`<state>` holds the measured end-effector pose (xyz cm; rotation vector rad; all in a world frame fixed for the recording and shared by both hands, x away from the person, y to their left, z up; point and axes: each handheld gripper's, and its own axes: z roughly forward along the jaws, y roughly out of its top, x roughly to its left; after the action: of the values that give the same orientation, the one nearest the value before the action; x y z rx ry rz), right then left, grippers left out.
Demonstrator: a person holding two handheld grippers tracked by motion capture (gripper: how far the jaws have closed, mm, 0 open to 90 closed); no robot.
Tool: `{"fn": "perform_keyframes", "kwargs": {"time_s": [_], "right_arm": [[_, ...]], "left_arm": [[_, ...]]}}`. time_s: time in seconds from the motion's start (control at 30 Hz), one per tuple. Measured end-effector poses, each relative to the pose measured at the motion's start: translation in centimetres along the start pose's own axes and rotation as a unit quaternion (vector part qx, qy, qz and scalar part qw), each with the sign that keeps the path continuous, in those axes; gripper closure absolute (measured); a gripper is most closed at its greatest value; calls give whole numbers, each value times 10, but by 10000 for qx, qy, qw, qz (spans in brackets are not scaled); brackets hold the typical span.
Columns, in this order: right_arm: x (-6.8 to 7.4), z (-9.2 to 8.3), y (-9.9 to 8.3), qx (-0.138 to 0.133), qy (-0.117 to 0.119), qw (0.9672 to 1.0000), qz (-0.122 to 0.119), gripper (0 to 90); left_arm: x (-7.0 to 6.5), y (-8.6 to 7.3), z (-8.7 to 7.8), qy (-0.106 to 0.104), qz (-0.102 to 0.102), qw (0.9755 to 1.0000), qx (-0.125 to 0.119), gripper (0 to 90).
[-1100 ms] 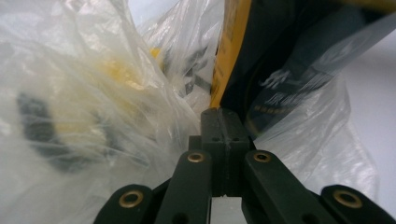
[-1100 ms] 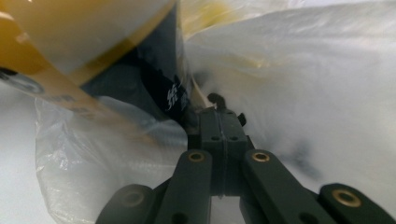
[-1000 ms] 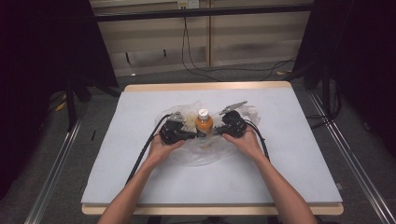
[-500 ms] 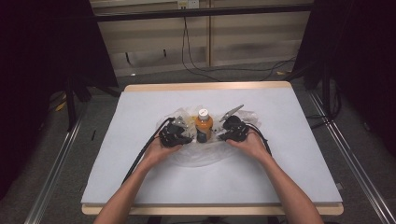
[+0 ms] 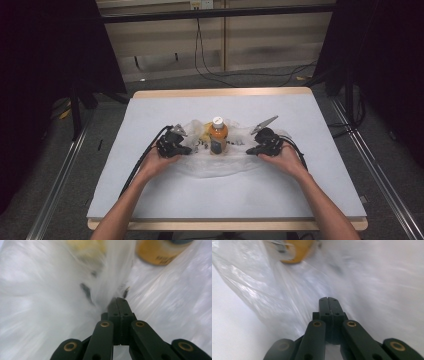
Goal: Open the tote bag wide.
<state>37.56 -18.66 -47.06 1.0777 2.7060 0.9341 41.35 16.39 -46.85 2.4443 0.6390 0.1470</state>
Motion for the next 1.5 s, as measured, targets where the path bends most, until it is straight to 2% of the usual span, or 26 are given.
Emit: {"fn": "perform_keyframes", "kwargs": {"time_s": [0.07, 0.2, 0.23, 0.27, 0.3, 0.33, 0.37, 0.4, 0.47, 0.53, 0.6, 0.67, 0.7, 0.8, 0.83, 0.87, 0.9, 1.0, 1.1, 1.17, 1.2, 1.23, 1.3, 1.4, 1.47, 1.5], "right_arm": [[-5, -4, -6, -46, -34, 9999, 115, 900], [-12, -11, -11, 12, -438, 9989, 140, 900], [-14, -11, -12, -27, -440, 9989, 185, 900], [-16, -12, -13, -41, -390, 9989, 242, 900], [-17, -12, -14, -63, -329, 9991, 264, 900], [-19, -12, -14, -64, -271, 9991, 330, 900], [-20, -12, -15, -90, -179, 9993, 300, 900], [-22, -12, -16, -178, -57, 9993, 314, 900], [-24, -12, -18, -266, 62, 9981, 548, 900], [-23, -11, -18, -437, 261, 9970, 587, 900], [-21, -13, -17, -649, 381, 9954, 600, 900], [-15, -18, -14, -756, 361, 9946, 609, 900], [-13, -21, -14, -889, 502, 9926, 661, 900], [-6, -32, -16, -1095, 628, 9899, 648, 900], [-4, -36, -18, -1152, 555, 9896, 657, 900], [-2, -39, -19, -1172, 537, 9896, 646, 900], [-2, -42, -21, -1209, 661, 9881, 690, 900], [4, -54, -26, -1299, 613, 9876, 630, 900], [6, -62, -26, -1583, 750, 9825, 638, 900], [7, -62, -22, -1570, 668, 9834, 617, 900], [7, -61, -20, -1572, 627, 9835, 633, 900], [10, -60, -18, -1475, 445, 9864, 571, 900], [11, -58, -10, -1336, 355, 9894, 454, 900], [7, -62, 5, -1286, 250, 9907, 364, 900], [3, -65, 14, -1226, 124, 9920, 277, 900], [0, -65, 17, -1135, 25, 9933, 217, 900]], "left_arm": [[4, -8, -4, 53, -215, 9997, -127, 900], [13, -19, -12, 93, -259, 9995, -138, 900], [14, -21, -13, 75, -309, 9993, -172, 900], [16, -23, -14, 60, -259, 9995, -168, 900], [15, -24, -14, 70, -357, 9990, -245, 900], [17, -24, -15, 57, -244, 9995, -172, 900], [15, -26, -14, 47, -421, 9987, -296, 900], [19, -27, -16, 10, -275, 9994, -208, 900], [19, -32, -16, -83, -549, 9975, -440, 900], [18, -34, -18, -122, -549, 9969, -553, 900], [13, -36, -24, -228, -586, 9945, -836, 900], [7, -35, -35, -300, -531, 9929, -1022, 900], [4, -35, -40, -338, -514, 9919, -1115, 900], [-10, -40, -55, -405, -374, 9892, -1360, 900], [-14, -42, -60, -408, -311, 9890, -1388, 900], [-19, -44, -64, -474, -336, 9870, -1496, 900], [-23, -45, -69, -480, -253, 9869, -1519, 900], [-34, -44, -80, -517, -107, 9837, -1717, 900], [-42, -32, -81, -590, 21, 9805, -1876, 900], [-47, -19, -78, -695, 84, 9772, -2005, 900], [-50, -12, -75, -733, 147, 9769, -2001, 900], [-52, -5, -73, -704, 219, 9773, -1987, 900], [-51, 9, -69, -736, 230, 9775, -1962, 900], [-41, 28, -64, -546, 178, 9822, -1791, 900], [-31, 38, -58, -339, 177, 9881, -1488, 900], [-26, 41, -51, -327, 185, 9898, -1371, 900]]}}
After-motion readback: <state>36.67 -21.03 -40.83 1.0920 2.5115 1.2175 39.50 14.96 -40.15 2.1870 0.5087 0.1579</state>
